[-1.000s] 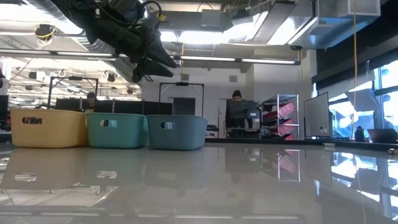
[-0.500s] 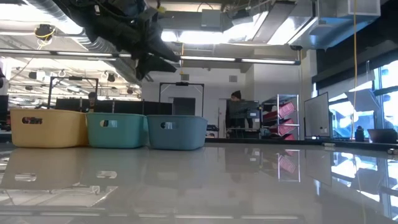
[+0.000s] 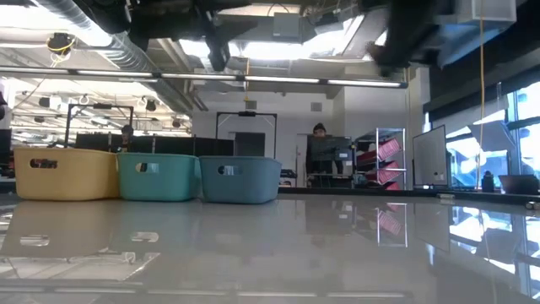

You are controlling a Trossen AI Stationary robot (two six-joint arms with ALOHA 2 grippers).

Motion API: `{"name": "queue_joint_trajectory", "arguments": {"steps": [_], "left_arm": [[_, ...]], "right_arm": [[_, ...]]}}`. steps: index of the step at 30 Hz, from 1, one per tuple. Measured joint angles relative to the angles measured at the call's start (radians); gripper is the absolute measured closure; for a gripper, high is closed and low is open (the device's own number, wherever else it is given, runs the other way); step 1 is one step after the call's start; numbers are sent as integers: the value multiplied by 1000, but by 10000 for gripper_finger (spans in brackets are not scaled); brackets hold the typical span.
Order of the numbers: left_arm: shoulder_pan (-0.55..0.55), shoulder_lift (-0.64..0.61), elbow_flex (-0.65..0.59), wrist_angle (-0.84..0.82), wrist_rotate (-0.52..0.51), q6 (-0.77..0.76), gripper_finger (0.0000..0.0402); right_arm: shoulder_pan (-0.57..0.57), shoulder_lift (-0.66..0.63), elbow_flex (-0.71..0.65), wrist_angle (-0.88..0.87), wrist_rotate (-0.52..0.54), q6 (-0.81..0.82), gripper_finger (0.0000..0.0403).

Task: Sort batteries
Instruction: Put the large black battery into the blue bin

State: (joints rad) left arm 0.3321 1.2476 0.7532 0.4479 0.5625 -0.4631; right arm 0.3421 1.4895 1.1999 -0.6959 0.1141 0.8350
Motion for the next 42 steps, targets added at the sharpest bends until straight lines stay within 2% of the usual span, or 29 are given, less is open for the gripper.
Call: {"name": "queue_joint_trajectory", "arguments": {"steps": [7, 14, 20, 25, 31, 35, 42], "left_arm": [[-23, 0, 0, 26, 3, -54, 259], [-55, 0, 0, 191, 3, -104, 259], [-71, 38, 0, 338, -89, -160, 259], [-72, 90, 0, 430, -104, -241, 259], [-72, 125, 0, 512, -150, -308, 259], [-71, 125, 0, 499, -166, -296, 259], [-78, 124, 1, 281, -255, -268, 259]], "right_arm": [[-152, 0, 0, 265, -84, -279, 365], [-298, 0, 0, 552, -306, -531, 365], [-438, 0, 0, 763, -570, -601, 365], [-500, 0, 0, 845, -700, -604, 365], [-516, 0, 0, 822, -707, -605, 365], [-517, 0, 0, 769, -628, -561, 365], [-541, 1, 0, 708, -554, -482, 364]]}}
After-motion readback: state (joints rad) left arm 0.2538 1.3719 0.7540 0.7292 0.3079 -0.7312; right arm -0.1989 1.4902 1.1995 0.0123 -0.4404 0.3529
